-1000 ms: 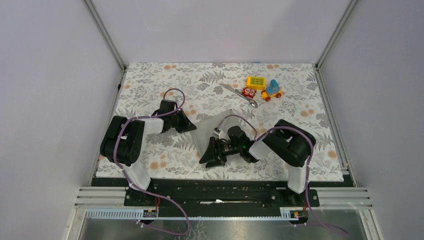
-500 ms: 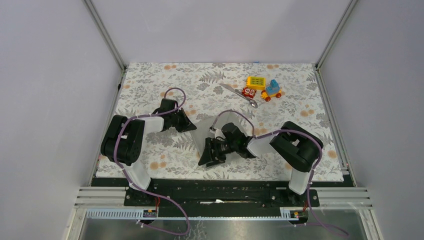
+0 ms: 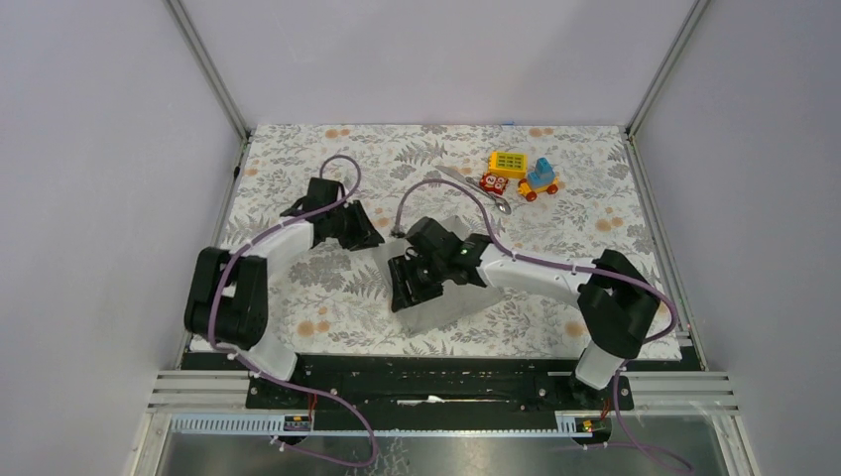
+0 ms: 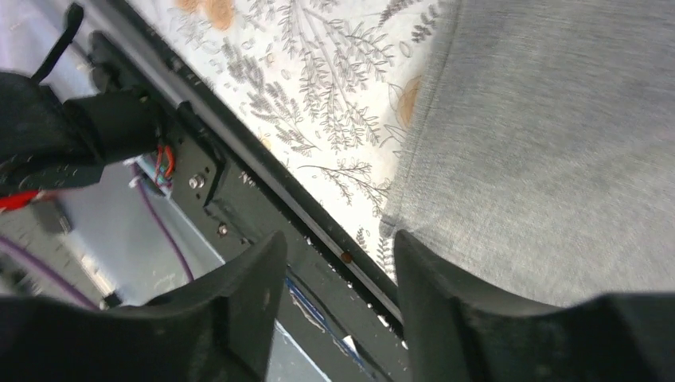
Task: Fold the napkin into a case and place the utensils inside
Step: Smooth out the upper triangle-folded napkin at the center of the board, then pick up the upper triangle-folded napkin from the center of the board.
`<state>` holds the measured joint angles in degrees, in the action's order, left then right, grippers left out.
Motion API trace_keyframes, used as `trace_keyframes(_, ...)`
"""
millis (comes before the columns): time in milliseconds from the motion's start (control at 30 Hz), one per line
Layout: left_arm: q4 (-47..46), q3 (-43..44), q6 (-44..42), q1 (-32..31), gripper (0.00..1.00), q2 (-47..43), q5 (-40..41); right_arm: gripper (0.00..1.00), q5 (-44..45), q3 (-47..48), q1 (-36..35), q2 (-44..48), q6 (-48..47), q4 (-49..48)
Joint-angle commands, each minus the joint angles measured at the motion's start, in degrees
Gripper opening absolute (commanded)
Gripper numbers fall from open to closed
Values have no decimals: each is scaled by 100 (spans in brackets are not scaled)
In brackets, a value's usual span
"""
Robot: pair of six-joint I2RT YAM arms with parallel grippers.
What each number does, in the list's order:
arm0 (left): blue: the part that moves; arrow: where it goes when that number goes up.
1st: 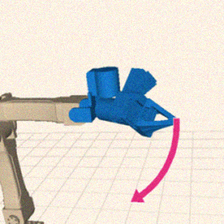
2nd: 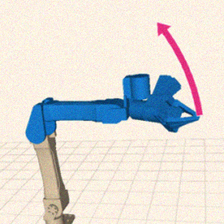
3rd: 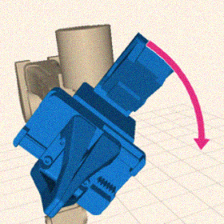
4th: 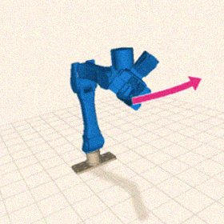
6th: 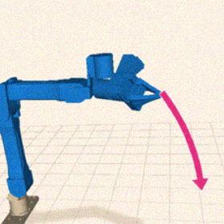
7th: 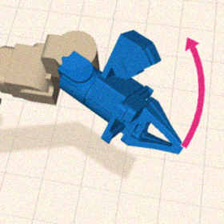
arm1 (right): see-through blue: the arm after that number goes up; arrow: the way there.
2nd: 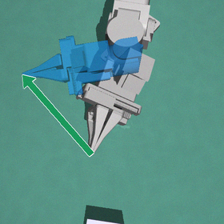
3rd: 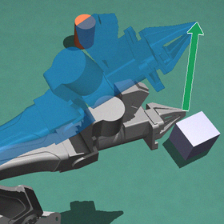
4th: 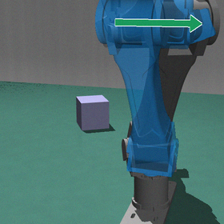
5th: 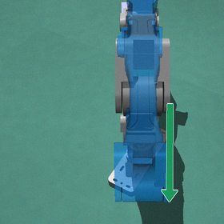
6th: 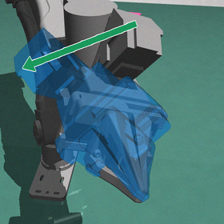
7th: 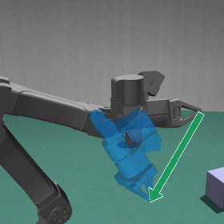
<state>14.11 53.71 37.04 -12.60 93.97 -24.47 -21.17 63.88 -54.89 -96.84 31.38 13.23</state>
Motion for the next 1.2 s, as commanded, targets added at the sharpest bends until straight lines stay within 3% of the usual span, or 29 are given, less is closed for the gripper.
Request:
trace_keyframes(0,247,87,-159,196,34,-1034,-271,54,1932,1212,-534,-377,-134,2240)
trace_keyframes(133,441,12,-253,454,47,-1479,-439,55,3037,2121,-1077,-1055,354,3276)
trace_keyframes(267,747,-73,-469,838,56,-1904,-436,62,3238,2607,-1304,-1579,495,3726)
trace_keyframes(400,966,-147,-730,1232,64,-2315,118,65,3210,2883,-1418,-1871,487,3826)
trace_keyframes(533,1021,-193,-880,1599,65,-2548,112,54,3300,3294,-1491,-2241,502,4090)
trace_keyframes(667,975,-278,-968,1756,66,-2646,60,52,3338,3617,-1540,-2530,479,4243)
trace_keyframes(800,867,-416,-983,1918,66,-2614,-175,43,3257,3871,-1546,-2819,430,4314)
trace_keyframes(1167,734,-488,-1059,2267,66,-2562,-610,46,3273,4054,-1576,-3159,382,4358)
